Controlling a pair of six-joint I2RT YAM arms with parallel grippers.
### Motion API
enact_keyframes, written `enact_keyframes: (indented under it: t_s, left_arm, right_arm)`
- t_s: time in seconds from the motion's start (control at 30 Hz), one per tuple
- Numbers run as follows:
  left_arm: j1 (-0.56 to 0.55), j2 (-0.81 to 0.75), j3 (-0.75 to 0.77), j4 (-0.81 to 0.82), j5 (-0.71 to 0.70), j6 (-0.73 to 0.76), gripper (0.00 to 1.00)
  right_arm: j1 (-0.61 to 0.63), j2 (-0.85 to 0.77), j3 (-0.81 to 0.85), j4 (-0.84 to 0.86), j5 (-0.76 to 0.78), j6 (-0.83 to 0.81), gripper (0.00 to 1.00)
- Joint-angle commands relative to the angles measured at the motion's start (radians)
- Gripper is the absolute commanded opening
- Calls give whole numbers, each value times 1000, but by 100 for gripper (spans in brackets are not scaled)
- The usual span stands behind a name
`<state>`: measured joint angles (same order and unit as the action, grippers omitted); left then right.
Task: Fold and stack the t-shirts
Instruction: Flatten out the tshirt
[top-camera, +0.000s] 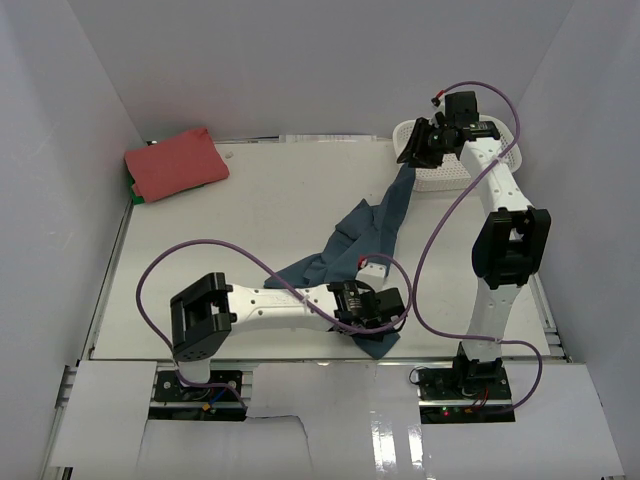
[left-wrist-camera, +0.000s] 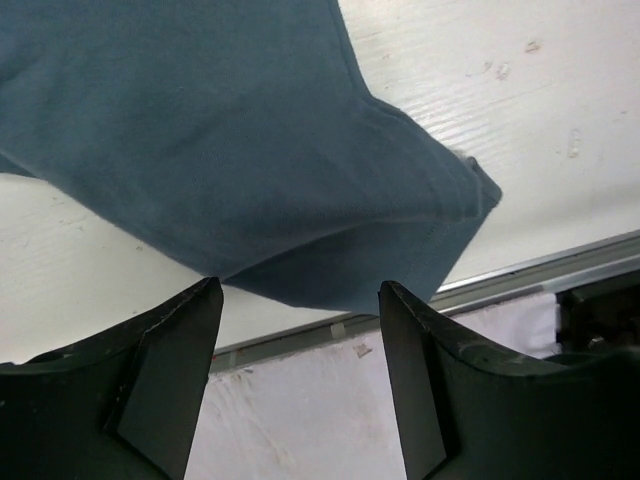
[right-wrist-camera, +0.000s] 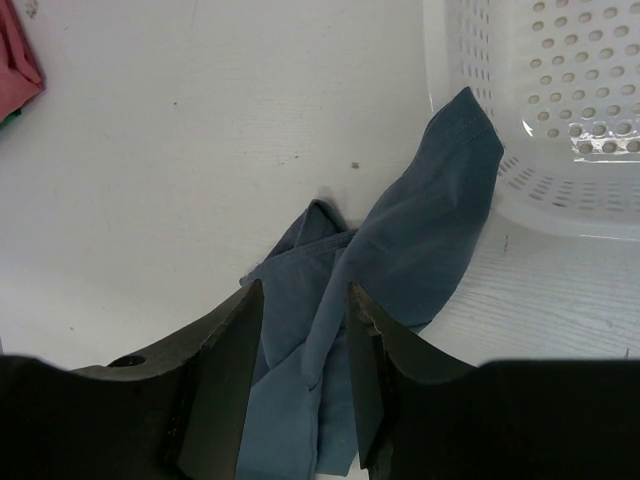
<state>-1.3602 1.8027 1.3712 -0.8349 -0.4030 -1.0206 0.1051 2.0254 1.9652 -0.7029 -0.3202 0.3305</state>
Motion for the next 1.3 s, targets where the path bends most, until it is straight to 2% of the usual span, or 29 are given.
enact_keyframes:
  t_s: [0.0,0.07,0.2,0.47,0.63,0.83,0.97,1.13,1.27]
  left_arm:
    - [30,14,-4,41,25,4,75]
    - [85,-9,-87,132,100,19,75]
    - [167,-72,-211,233,165,37,75]
    - [374,-110,-282,237,222,134,75]
    - [519,-161,-294,247,230,259,75]
    - [650,-93,-173,227,254,399,74]
    - [713,-10,-11,180,210,490,74]
    - [828,99,121,155,202,550,74]
    - [889,147,202,117,257,570,72]
  right_arm:
    - [4,-83,-8,19,-29,-18,45]
    - [5,-103,-25,19,-31,-21,45]
    - [5,-140,-57,19,-33,-33,45]
    - [5,-192,-101,26,-48,-39,46]
    - [8,-209,-124,28,-56,-45,46]
    - [33,-228,-155,28,-65,-50,46]
    - [85,-252,-196,26,-49,-61,46]
    - [145,-297,-275,48,-36,-64,46]
    - [168,-323,-334,62,-30,-61,47]
